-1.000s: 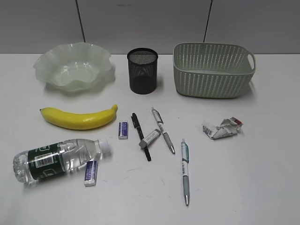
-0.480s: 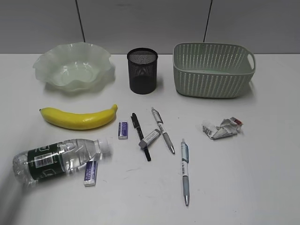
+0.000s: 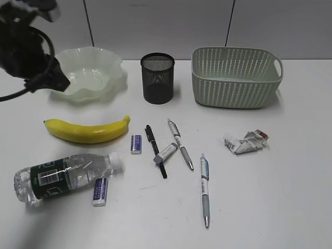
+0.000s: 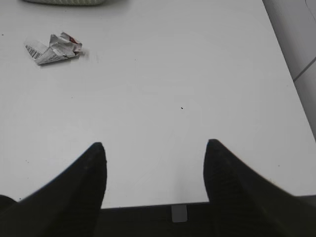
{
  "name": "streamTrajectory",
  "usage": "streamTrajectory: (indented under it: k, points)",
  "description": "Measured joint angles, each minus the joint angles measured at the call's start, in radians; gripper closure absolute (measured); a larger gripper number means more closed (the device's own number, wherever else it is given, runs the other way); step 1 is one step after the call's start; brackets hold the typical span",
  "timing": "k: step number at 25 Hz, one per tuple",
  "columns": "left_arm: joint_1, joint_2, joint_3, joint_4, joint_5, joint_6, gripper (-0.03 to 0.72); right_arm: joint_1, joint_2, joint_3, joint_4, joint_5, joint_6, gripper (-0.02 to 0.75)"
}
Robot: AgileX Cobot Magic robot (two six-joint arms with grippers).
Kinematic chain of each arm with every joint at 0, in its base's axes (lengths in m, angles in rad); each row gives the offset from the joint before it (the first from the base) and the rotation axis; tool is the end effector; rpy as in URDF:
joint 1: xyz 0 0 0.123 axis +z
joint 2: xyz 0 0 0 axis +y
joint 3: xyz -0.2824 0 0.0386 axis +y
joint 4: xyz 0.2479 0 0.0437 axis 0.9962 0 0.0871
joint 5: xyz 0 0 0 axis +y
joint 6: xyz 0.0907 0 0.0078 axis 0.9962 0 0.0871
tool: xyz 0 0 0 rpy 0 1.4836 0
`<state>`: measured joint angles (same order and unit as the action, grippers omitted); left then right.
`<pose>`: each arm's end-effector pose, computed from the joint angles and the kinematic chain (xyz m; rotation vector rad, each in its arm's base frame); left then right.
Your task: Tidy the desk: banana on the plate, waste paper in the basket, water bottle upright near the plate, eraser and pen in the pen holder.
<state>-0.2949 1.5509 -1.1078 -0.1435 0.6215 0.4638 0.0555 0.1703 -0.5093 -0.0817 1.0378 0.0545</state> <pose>0.3103 -0.1022 0.2643 0.8322 2.4003 -0.0856 0.0222 -0.0052 0.2804 -0.0064 2.1794 -0.0378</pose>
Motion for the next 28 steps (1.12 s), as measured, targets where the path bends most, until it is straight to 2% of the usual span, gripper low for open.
streamTrajectory:
  k: [2, 4, 7, 9, 15, 18, 28]
  points:
    - [-0.027, 0.090, -0.077, 0.000, 0.071, 0.064, 0.402, 0.000, 0.000, 0.000, 0.000, 0.000, 0.000, 0.244]
    - [-0.045, 0.179, -0.151, 0.000, 0.122, 0.126, 0.330, 0.000, 0.000, 0.000, 0.000, 0.000, 0.000, 0.244]
    - [-0.059, 0.294, -0.249, 0.001, 0.163, 0.165, 0.234, 0.000, 0.000, 0.000, 0.000, 0.000, 0.000, 0.244]
    - [-0.062, 0.368, -0.322, 0.004, 0.214, 0.185, 0.208, 0.000, 0.000, 0.000, 0.000, 0.000, 0.000, 0.244]
    - [-0.065, 0.591, -0.524, 0.020, 0.419, 0.221, 0.195, 0.000, 0.001, 0.000, 0.000, 0.000, 0.000, 0.244]
    - [-0.065, 0.663, -0.589, 0.016, 0.463, 0.223, 0.195, 0.000, 0.001, 0.000, 0.000, 0.000, -0.001, 0.244]
    - [-0.072, 0.743, -0.622, 0.011, 0.461, 0.224, 0.196, 0.000, 0.001, 0.000, 0.000, 0.000, 0.000, 0.244]
